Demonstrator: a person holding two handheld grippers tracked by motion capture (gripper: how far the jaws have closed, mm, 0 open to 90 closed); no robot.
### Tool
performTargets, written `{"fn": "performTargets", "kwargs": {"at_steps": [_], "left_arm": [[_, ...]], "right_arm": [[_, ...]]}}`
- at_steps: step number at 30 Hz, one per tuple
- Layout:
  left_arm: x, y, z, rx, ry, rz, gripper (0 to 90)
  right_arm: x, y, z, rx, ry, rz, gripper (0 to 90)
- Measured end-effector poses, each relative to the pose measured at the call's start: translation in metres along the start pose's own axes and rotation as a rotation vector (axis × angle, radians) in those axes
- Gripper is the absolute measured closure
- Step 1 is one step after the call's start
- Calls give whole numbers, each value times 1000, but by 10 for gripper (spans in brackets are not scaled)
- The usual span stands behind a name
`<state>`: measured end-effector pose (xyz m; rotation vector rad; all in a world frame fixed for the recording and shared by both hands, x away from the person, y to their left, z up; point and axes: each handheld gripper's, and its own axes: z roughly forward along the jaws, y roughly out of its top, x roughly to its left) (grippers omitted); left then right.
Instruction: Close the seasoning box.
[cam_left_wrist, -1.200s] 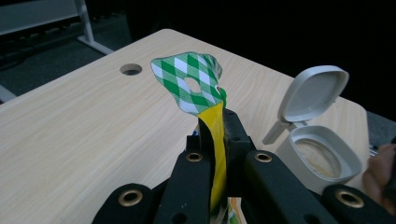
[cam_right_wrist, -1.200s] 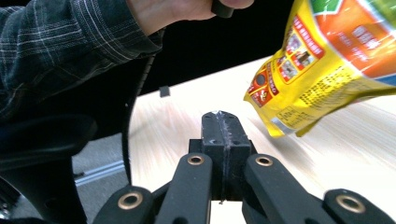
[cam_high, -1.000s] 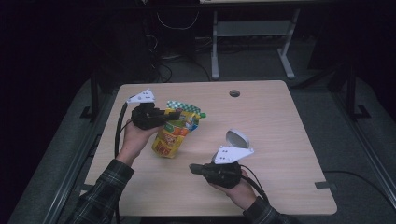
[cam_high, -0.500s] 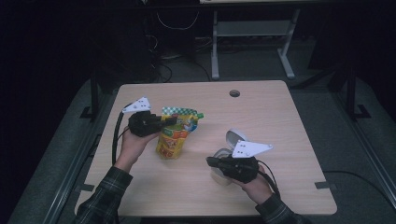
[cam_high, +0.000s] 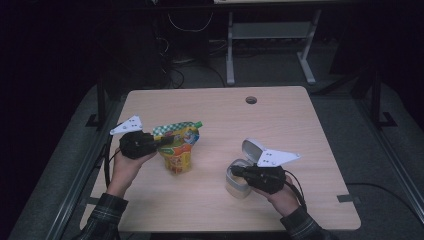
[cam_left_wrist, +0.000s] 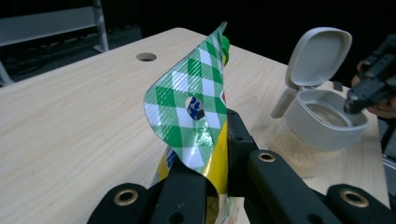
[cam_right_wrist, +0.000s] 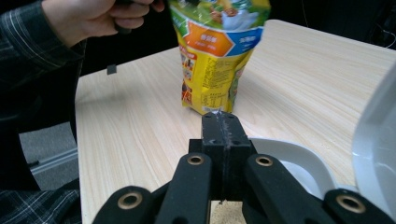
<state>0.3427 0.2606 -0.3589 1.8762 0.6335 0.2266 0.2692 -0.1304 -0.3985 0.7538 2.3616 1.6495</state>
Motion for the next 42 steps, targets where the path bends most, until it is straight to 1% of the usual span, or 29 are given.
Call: {"fn": "performTargets", "kwargs": {"at_steps": [4,7,9,10,11,15,16,19,20,24,26,27,29,32,34,37,38,39,40,42], "left_arm": [[-2,-7,-9,7,-5,-10,874],[-3,-13,-15,19,-1,-19,869],[-3,-15,-19,35,5,-10,864],[-2,-16,-21,34,2,-16,863],[-2,-17,-22,32,-2,-21,859],[-4,-18,-23,49,-7,-14,839],[-5,-18,-23,66,-5,-7,815],[-6,-20,-23,95,0,-9,675],[-7,-22,-24,91,3,-13,631],[-10,-26,-30,124,8,0,488],[-12,-30,-34,119,21,-1,428],[-12,-33,-37,124,28,0,394],[-13,-39,-40,127,40,-3,365],[-12,-50,-43,151,60,-10,287],[-12,-58,-43,158,71,-9,252],[-13,-70,-41,185,79,-13,173],[-14,-73,-40,188,84,-9,157],[-15,-76,-38,202,88,1,147],[-16,-79,-37,214,93,1,134],[-19,-84,-35,230,103,15,134]], "right_arm": [[-4,-2,-6,-9,-1,6,899],[-6,-4,-11,2,-20,12,899],[-7,-6,-14,4,-26,17,899],[-8,-7,-16,8,-29,14,899],[-8,-8,-17,12,-33,17,899],[-10,-9,-20,13,-39,19,899],[-10,-9,-21,16,-40,18,899],[-10,-10,-23,17,-44,16,899],[-10,-10,-23,18,-46,13,899],[-11,-13,-26,22,-46,15,899],[-11,-14,-28,23,-49,17,899],[-12,-15,-30,20,-49,15,899],[-12,-16,-32,22,-54,17,898],[-13,-18,-36,22,-71,17,898],[-14,-20,-39,22,-80,22,898],[-15,-23,-45,26,-99,18,898],[-16,-24,-47,24,-102,21,898],[-17,-25,-48,25,-105,19,898],[-19,-25,-50,24,-110,22,898],[-21,-27,-53,23,-118,24,898]]}}
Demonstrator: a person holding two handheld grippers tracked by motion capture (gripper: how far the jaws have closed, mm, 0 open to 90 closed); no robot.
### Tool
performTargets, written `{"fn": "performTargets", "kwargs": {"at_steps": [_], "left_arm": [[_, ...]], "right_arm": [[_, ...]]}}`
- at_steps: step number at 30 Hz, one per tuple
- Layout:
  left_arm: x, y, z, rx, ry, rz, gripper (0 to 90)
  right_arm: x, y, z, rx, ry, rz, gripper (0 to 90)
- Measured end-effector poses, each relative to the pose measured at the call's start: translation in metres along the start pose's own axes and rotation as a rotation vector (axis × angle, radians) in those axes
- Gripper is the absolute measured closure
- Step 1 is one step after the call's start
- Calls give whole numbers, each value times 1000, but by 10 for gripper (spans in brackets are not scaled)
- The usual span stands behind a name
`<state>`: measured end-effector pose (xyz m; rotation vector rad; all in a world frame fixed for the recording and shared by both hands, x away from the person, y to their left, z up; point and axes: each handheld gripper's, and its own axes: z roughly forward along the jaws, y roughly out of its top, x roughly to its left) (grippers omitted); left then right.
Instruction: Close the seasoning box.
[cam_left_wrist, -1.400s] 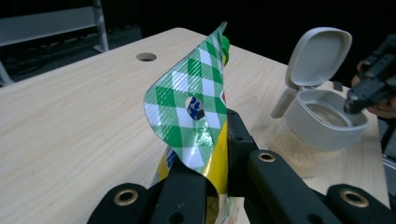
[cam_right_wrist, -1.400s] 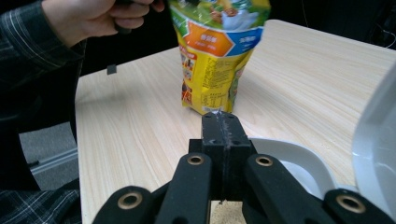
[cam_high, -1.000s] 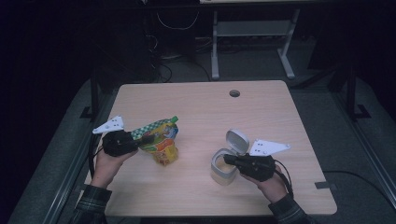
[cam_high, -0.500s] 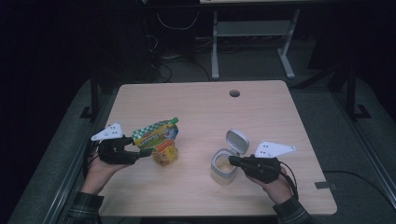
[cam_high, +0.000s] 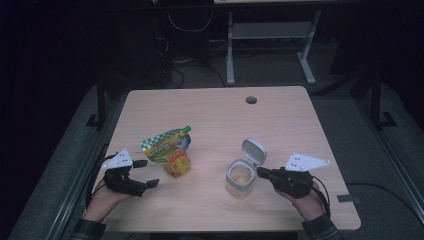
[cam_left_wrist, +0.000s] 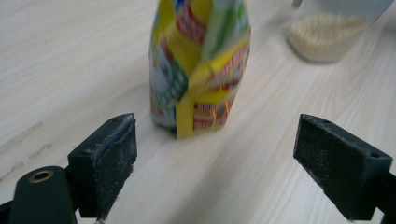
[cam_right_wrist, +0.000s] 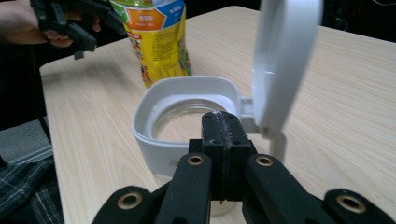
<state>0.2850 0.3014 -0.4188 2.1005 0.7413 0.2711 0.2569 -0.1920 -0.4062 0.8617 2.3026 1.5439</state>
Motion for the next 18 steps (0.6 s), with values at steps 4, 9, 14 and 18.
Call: {"fn": "performTargets", "kwargs": {"at_steps": [4,9,14,18], "left_arm": [[-3,-8,5,14,2,-11,134],[-6,-14,13,50,13,2,134],[-5,-15,17,50,17,3,136],[-6,-16,19,57,15,1,137]], "right_arm": [[-5,-3,-6,2,-16,-3,898],[-16,-9,-14,-4,-62,24,898],[-28,-12,-18,-14,-107,60,898],[-34,-12,-15,-19,-115,69,898]]}}
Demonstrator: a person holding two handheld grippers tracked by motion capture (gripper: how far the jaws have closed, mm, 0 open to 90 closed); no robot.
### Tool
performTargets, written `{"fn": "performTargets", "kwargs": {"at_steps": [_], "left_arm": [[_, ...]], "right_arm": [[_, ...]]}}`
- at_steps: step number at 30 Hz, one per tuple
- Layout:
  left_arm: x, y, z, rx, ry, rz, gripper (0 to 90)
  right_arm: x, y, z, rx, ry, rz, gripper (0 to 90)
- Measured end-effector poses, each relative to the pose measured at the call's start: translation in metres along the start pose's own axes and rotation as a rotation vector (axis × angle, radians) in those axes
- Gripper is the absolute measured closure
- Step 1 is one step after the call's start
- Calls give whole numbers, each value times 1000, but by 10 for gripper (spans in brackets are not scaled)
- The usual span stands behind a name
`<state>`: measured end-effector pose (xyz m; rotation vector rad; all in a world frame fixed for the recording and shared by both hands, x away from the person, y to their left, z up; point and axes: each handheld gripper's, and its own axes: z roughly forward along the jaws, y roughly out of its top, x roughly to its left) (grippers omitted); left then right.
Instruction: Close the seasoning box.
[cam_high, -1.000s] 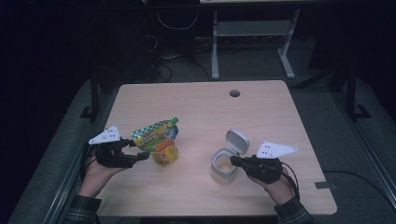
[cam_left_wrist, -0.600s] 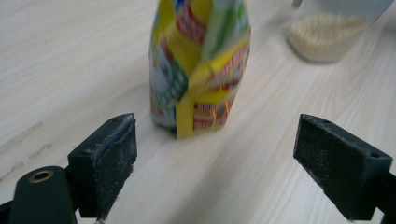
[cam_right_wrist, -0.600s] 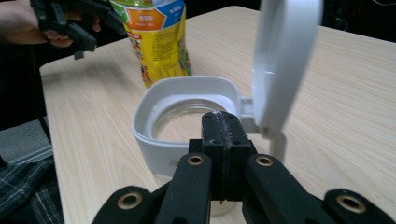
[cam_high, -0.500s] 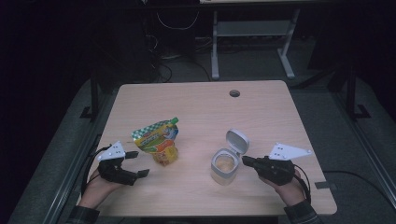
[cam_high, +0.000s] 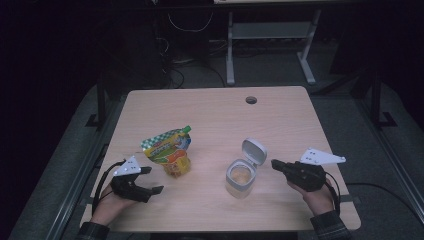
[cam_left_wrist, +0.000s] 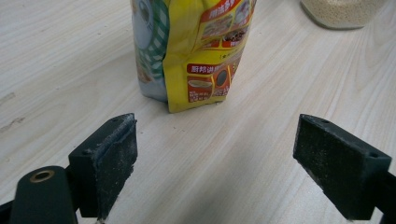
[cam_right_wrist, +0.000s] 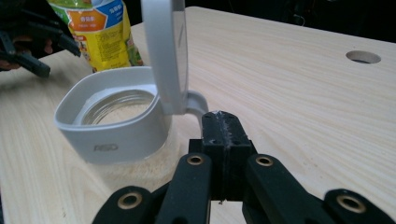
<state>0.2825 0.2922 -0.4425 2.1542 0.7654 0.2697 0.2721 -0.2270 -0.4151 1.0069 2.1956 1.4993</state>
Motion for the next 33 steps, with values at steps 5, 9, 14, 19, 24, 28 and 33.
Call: {"fn": "performTargets", "kwargs": {"at_steps": [5,9,14,19,24,28,33], "left_arm": [[-1,1,2,0,2,3,138],[-1,0,3,7,0,10,139],[0,0,3,8,-2,9,140],[-1,1,5,2,-4,0,140],[-1,2,5,2,-3,2,140],[-1,0,3,-3,-2,-4,140],[0,0,0,-12,-1,-8,140]], "right_arm": [[-2,5,5,-24,12,3,898],[0,9,7,-38,31,4,898],[4,17,11,-50,44,-17,898],[7,20,15,-59,63,-22,898],[10,22,16,-68,83,-29,898],[15,24,16,-65,100,-36,898],[19,25,19,-59,104,-56,898]]}}
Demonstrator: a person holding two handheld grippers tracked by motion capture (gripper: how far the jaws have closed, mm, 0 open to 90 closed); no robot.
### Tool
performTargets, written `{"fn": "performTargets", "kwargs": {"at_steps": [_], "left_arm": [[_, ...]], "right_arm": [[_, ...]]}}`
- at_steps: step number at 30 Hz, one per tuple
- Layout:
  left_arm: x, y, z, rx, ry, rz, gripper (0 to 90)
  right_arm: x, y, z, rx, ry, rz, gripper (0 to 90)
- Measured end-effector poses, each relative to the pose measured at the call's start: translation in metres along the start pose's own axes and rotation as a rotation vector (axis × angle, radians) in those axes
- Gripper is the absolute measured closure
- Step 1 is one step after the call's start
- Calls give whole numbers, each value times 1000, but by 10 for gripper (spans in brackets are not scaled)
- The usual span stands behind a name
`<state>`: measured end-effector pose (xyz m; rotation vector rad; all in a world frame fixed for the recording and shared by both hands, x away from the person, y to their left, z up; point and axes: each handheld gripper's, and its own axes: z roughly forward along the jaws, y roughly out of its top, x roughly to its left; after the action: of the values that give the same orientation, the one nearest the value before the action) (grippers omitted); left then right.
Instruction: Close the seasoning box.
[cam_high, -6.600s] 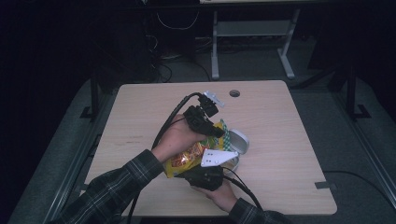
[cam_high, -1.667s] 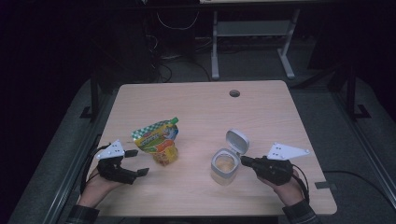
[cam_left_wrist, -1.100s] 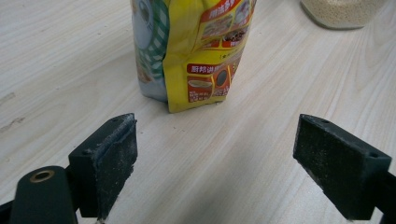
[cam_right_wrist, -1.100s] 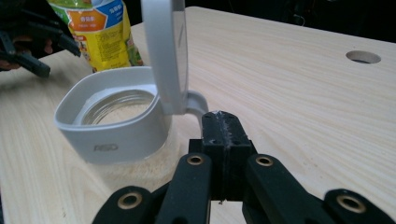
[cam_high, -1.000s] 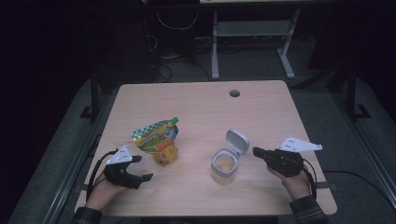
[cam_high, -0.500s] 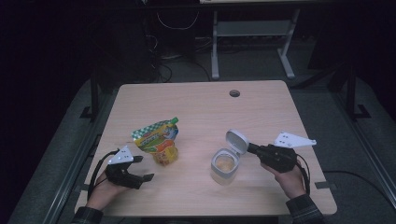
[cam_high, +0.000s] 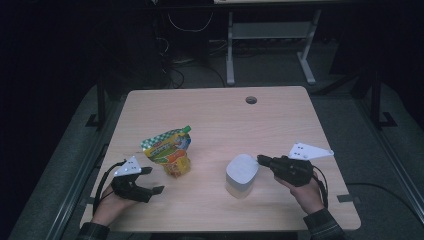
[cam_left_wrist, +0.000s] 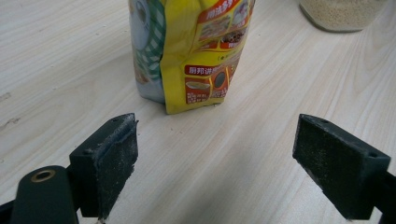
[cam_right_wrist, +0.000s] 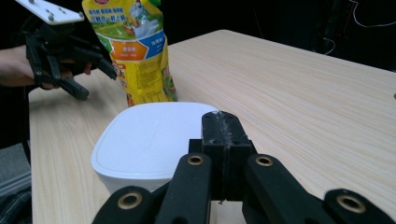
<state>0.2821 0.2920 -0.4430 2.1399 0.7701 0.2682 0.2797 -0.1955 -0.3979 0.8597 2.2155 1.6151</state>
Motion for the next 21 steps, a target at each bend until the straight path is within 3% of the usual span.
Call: {"fn": "performTargets", "kwargs": {"at_steps": [7,17,21], "left_arm": [[0,-1,0,-1,0,0,140],[2,-3,0,2,4,5,140],[2,-4,1,-1,3,-2,140]], "right_arm": [[-6,-3,-3,-7,-48,22,827],[-20,-20,-13,4,-185,47,508],[-25,-29,-15,22,-223,47,431]]}}
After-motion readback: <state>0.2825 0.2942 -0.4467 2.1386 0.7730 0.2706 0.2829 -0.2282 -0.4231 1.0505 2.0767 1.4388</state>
